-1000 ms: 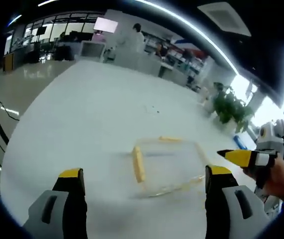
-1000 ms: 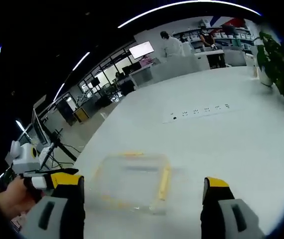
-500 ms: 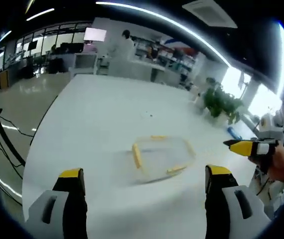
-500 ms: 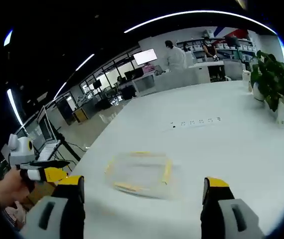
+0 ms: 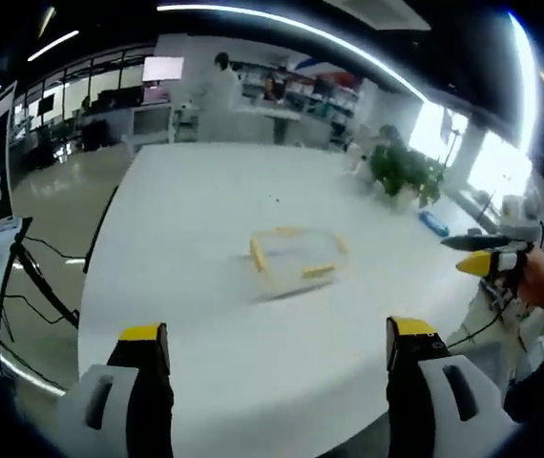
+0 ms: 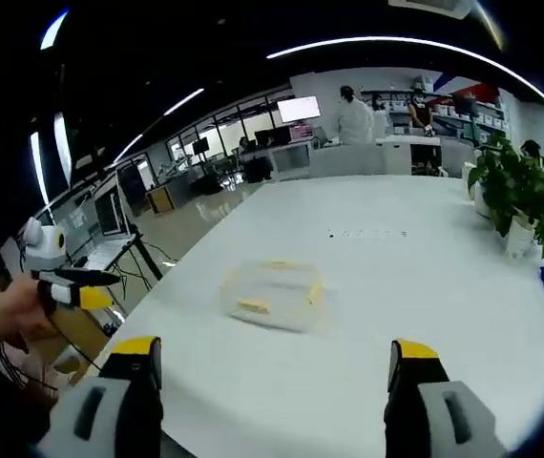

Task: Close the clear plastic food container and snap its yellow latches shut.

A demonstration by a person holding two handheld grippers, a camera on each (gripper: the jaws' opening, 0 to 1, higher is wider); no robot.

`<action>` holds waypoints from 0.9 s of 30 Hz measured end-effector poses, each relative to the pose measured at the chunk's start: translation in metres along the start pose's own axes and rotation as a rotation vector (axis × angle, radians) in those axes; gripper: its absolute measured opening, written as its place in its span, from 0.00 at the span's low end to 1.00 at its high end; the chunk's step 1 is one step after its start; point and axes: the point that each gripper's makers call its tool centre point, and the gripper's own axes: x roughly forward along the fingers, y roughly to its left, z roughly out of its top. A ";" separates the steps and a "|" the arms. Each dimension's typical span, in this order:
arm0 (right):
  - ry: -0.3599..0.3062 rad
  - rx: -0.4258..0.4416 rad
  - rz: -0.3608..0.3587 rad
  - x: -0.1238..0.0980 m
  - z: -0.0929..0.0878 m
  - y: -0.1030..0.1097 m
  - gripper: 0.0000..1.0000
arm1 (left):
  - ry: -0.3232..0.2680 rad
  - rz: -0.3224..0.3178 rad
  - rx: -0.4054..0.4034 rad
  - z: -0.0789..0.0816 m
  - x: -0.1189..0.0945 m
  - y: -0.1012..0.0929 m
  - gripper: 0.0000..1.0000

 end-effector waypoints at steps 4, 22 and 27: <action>-0.007 -0.018 -0.023 -0.021 -0.011 0.001 1.00 | 0.006 -0.005 0.004 -0.013 -0.017 -0.003 0.95; 0.000 -0.039 -0.042 -0.076 -0.073 -0.016 1.00 | 0.036 -0.014 0.065 -0.076 -0.056 -0.012 0.99; -0.030 0.000 -0.013 -0.082 -0.074 -0.014 1.00 | 0.046 0.002 0.077 -0.085 -0.058 -0.012 0.99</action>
